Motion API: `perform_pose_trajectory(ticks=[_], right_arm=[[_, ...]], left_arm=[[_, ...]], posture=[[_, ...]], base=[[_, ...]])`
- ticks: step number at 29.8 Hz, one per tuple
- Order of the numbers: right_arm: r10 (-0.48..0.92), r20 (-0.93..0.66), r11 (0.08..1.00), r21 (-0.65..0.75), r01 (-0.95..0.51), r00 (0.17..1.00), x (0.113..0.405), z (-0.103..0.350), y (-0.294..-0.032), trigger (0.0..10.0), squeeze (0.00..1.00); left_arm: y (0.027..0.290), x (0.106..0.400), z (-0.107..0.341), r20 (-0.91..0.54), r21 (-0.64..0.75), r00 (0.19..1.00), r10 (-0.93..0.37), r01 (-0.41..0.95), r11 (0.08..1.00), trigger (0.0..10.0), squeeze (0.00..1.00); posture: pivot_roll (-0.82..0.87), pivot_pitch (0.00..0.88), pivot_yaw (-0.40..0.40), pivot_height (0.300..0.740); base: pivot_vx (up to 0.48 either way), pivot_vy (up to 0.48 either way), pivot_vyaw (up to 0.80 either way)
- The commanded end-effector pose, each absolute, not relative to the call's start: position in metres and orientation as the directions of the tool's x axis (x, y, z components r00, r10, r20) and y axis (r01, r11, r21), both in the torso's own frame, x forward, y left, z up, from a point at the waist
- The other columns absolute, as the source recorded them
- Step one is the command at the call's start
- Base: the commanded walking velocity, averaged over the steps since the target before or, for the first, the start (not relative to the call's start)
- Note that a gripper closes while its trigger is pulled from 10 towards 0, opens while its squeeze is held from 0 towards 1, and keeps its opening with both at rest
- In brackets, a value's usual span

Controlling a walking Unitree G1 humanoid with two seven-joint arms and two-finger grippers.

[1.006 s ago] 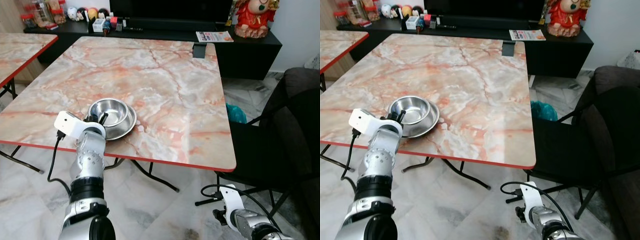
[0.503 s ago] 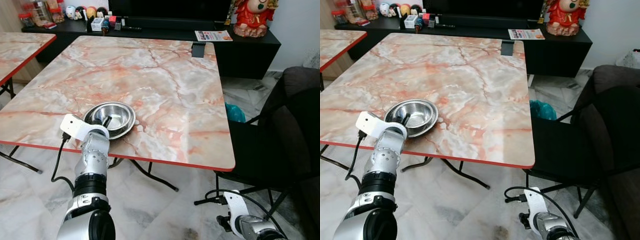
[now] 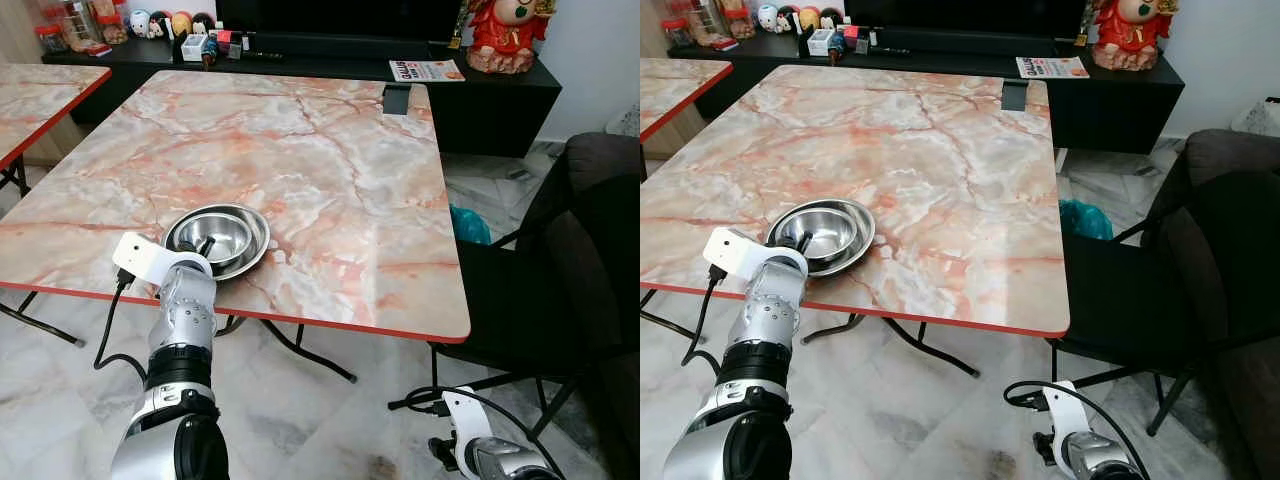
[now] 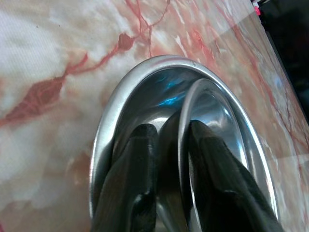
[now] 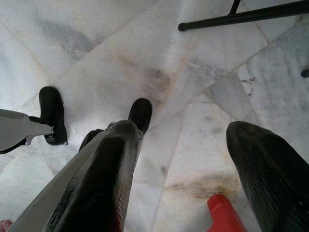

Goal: Setting the table

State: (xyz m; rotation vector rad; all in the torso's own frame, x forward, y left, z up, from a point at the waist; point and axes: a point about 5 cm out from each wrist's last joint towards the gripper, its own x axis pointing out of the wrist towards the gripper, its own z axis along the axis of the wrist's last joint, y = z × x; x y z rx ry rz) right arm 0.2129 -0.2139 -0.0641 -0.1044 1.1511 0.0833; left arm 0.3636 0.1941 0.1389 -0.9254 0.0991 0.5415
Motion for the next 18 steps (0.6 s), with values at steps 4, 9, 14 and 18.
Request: perform_pose_trajectory(ticks=[4,9,14,18], right_arm=[[0.013,-0.910,0.992,-0.041,-0.121,0.414,0.217,-0.062,-0.212,10.0,0.00],[0.013,-0.910,0.992,-0.040,-0.121,0.414,0.216,-0.062,-0.213,10.0,0.00],[0.014,-0.911,0.992,-0.040,-0.121,0.413,0.216,-0.062,-0.213,10.0,0.00],[0.015,-0.910,0.992,-0.039,-0.121,0.413,0.217,-0.062,-0.213,10.0,0.00]], left_arm=[[0.193,0.366,0.141,-0.320,-0.727,0.854,0.409,-0.499,0.473,10.0,0.00],[0.194,0.366,0.144,-0.315,-0.727,0.855,0.412,-0.497,0.474,10.0,0.00],[0.196,0.368,0.158,-0.281,-0.733,0.870,0.404,-0.467,0.495,10.0,0.00],[0.192,0.369,0.171,-0.258,-0.747,0.893,0.368,-0.426,0.510,10.0,0.00]], posture=[[-0.11,0.069,-0.018,0.740],[-0.11,0.068,-0.019,0.740],[-0.10,0.068,-0.019,0.740],[-0.10,0.066,-0.018,0.740]], base=[[0.000,0.000,0.00],[0.000,0.000,0.00],[0.000,0.000,0.00],[0.000,0.000,0.00]])
